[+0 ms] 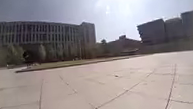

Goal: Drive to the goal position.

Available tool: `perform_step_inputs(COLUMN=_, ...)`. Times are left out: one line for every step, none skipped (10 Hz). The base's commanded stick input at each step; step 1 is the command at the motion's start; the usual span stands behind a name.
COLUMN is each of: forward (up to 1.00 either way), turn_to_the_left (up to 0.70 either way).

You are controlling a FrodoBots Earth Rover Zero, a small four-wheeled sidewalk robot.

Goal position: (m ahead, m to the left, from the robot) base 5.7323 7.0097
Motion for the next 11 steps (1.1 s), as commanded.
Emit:
perform_step_inputs(forward=0.7, turn_to_the_left=0.01)
perform_step_inputs(forward=0.7, turn_to_the_left=0.01)
perform_step_inputs(forward=0.7, turn_to_the_left=0.01)
perform_step_inputs(forward=0.7, turn_to_the_left=0.01)
perform_step_inputs(forward=0.7, turn_to_the_left=0.01)
perform_step_inputs(forward=0.7, turn_to_the_left=0.01)
perform_step_inputs(forward=0.7, turn_to_the_left=0.01)
perform_step_inputs(forward=0.7, turn_to_the_left=0.01)
perform_step_inputs(forward=0.7, turn_to_the_left=0.01)
perform_step_inputs(forward=0.7, turn_to_the_left=0.01)
perform_step_inputs(forward=0.7, turn_to_the_left=0.01)
